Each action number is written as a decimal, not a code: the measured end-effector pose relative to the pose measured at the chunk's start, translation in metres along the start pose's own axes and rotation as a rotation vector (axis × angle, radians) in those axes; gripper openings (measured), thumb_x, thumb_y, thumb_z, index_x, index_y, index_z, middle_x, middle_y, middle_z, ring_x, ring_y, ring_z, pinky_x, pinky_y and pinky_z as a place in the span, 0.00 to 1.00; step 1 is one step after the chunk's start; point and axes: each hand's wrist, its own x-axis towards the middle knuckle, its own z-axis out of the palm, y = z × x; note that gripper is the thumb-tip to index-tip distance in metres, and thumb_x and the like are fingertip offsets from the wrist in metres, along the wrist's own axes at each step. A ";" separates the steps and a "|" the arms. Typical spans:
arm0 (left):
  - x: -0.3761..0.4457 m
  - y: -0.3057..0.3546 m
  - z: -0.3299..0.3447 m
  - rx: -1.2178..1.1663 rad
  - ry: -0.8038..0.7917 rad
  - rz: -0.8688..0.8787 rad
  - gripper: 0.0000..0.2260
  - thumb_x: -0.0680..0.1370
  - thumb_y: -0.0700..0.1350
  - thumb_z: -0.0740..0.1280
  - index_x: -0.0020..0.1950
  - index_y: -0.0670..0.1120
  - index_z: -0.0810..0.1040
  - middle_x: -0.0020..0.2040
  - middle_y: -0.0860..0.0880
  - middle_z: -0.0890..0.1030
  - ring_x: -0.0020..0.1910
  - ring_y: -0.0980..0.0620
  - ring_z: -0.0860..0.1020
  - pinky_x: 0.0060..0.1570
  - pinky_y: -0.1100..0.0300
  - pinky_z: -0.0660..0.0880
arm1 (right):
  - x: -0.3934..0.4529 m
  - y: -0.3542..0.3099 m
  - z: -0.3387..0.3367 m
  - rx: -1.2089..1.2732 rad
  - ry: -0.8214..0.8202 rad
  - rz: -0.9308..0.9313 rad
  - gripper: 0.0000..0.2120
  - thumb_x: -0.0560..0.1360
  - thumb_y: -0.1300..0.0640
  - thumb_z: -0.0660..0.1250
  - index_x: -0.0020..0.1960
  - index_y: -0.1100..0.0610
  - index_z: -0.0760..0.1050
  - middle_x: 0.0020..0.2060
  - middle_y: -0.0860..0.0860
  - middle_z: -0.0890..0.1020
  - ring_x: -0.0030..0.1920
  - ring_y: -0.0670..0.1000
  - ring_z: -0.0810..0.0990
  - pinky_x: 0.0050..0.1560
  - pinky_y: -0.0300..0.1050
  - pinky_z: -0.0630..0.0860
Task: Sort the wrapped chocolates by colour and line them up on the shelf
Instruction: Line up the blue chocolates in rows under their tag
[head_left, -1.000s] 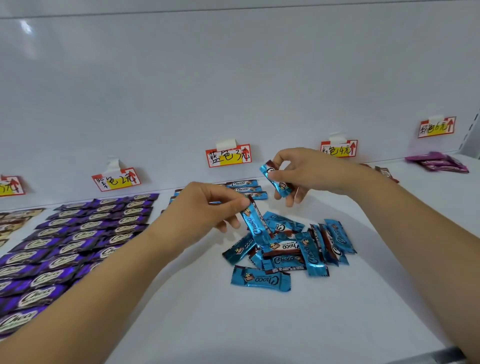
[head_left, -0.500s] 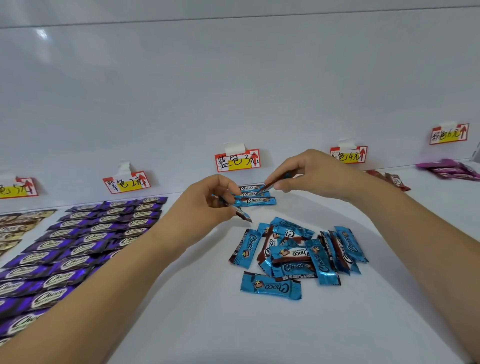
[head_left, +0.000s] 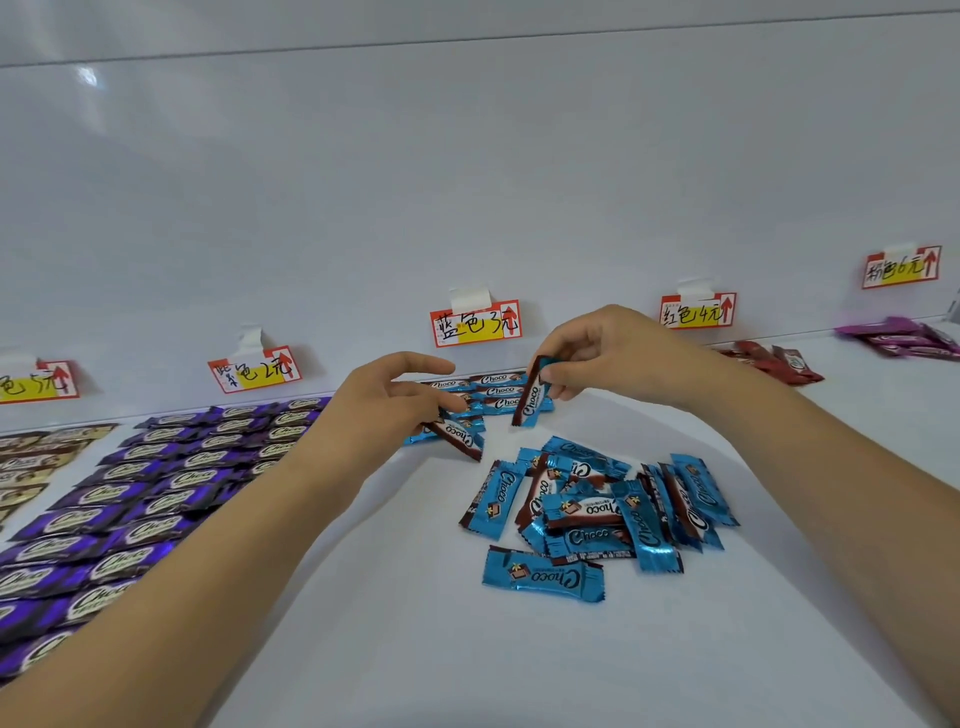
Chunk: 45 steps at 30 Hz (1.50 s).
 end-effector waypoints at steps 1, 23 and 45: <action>0.000 0.000 -0.001 -0.006 -0.002 -0.002 0.15 0.78 0.33 0.65 0.56 0.53 0.79 0.43 0.53 0.86 0.49 0.56 0.81 0.44 0.64 0.79 | 0.000 -0.001 0.001 0.011 0.014 -0.013 0.05 0.75 0.61 0.71 0.51 0.58 0.82 0.42 0.53 0.86 0.41 0.45 0.85 0.41 0.33 0.79; -0.008 -0.001 -0.009 1.017 -0.285 0.051 0.20 0.72 0.66 0.67 0.57 0.56 0.70 0.47 0.57 0.73 0.42 0.57 0.73 0.38 0.65 0.69 | -0.002 0.000 0.005 -0.503 -0.169 -0.090 0.08 0.73 0.46 0.72 0.51 0.44 0.79 0.44 0.40 0.80 0.40 0.36 0.75 0.40 0.35 0.68; 0.004 -0.008 -0.046 1.032 -0.237 0.299 0.21 0.73 0.51 0.73 0.63 0.55 0.71 0.55 0.55 0.74 0.52 0.56 0.72 0.53 0.61 0.73 | 0.013 0.010 0.033 -0.559 -0.072 -0.194 0.14 0.74 0.46 0.71 0.59 0.44 0.75 0.51 0.40 0.76 0.45 0.36 0.72 0.45 0.30 0.67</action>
